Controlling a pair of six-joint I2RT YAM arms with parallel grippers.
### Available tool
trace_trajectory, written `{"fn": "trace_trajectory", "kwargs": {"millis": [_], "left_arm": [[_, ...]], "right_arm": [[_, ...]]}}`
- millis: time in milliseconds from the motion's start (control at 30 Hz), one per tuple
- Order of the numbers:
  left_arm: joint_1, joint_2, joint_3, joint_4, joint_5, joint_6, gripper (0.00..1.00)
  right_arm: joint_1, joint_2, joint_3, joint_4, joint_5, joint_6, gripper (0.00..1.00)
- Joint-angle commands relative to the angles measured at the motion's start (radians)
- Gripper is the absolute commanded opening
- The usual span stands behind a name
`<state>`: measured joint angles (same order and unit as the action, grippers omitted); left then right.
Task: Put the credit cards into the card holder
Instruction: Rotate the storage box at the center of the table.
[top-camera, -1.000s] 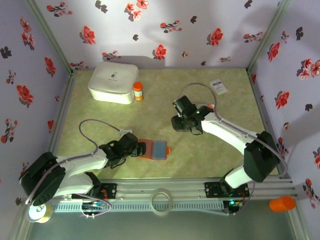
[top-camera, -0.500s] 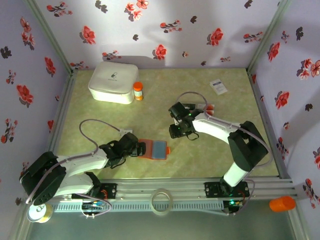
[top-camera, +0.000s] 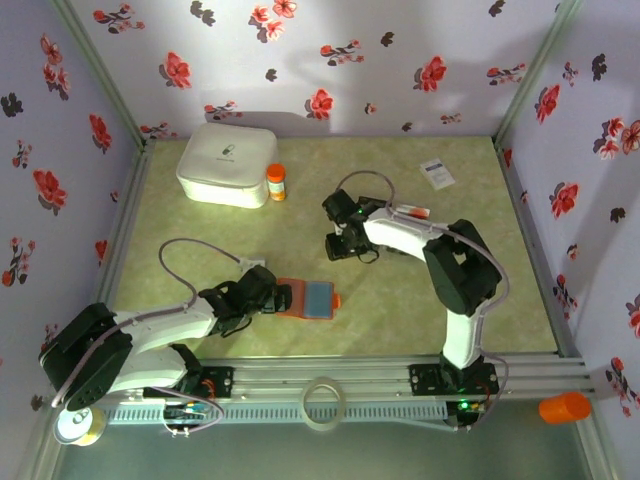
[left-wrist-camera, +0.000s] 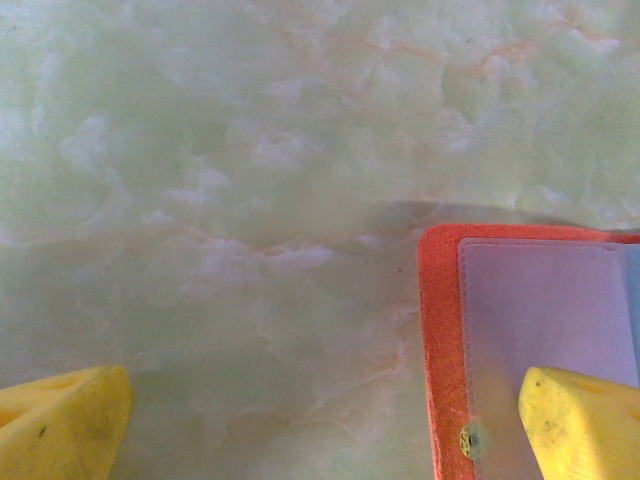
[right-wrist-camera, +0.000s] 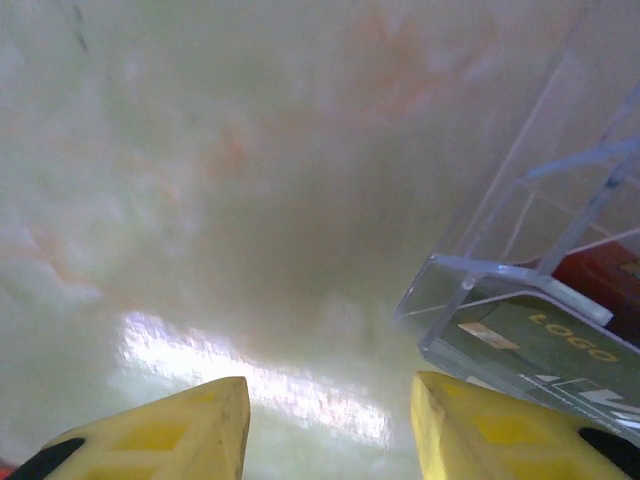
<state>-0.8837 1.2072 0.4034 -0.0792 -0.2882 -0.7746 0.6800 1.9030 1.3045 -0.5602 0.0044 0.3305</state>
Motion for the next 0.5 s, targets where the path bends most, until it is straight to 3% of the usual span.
{"fn": "trace_trajectory", "kwargs": {"millis": [0, 167, 467], "left_arm": [[-0.009, -0.005, 0.005, -0.005, -0.025, 0.022, 1.0], [-0.011, -0.006, 0.008, -0.007, -0.028, 0.021, 1.0], [-0.011, -0.009, 0.009, -0.01, -0.028, 0.023, 1.0]], "right_arm": [[-0.01, 0.031, 0.088, -0.041, -0.018, -0.048, 0.47], [-0.011, -0.022, 0.12, -0.063, -0.116, -0.094, 0.47], [-0.069, -0.142, 0.043, -0.141, 0.019, -0.183, 0.45]]}}
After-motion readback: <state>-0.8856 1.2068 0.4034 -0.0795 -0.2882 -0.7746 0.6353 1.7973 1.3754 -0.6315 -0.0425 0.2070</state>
